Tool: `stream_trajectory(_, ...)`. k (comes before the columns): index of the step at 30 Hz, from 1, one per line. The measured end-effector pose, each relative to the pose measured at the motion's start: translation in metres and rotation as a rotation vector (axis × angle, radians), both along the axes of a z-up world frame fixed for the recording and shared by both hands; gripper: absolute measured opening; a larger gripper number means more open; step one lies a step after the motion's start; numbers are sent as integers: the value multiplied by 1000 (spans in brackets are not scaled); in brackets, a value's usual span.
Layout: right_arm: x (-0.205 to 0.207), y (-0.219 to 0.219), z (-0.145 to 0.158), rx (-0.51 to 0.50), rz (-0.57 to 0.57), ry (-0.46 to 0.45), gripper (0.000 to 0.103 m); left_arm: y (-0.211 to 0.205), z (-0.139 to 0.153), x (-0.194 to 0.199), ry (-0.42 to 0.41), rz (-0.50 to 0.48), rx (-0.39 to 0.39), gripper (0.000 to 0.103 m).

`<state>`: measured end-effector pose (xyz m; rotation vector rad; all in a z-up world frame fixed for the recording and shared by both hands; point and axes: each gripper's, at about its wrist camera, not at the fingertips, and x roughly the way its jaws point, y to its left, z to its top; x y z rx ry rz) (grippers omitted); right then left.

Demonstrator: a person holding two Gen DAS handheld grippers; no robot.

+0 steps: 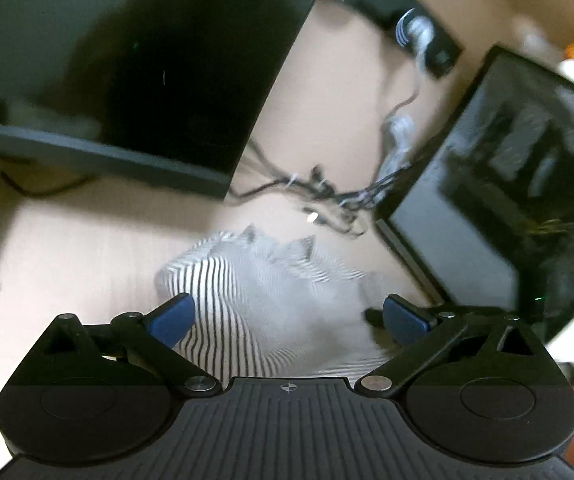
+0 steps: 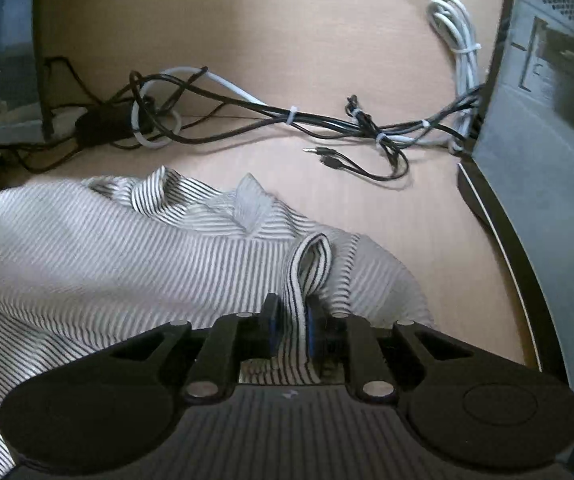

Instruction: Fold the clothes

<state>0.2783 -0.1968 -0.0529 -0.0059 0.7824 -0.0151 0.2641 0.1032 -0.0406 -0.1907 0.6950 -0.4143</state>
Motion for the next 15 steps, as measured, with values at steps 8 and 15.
stream_trajectory(8,-44,-5,158,218,151,-437,10,-19,38,-47,-184,-392,-102,102)
stream_trajectory(15,-66,22,210,210,308,-559,10,-105,9,-38,-209,-441,-25,102)
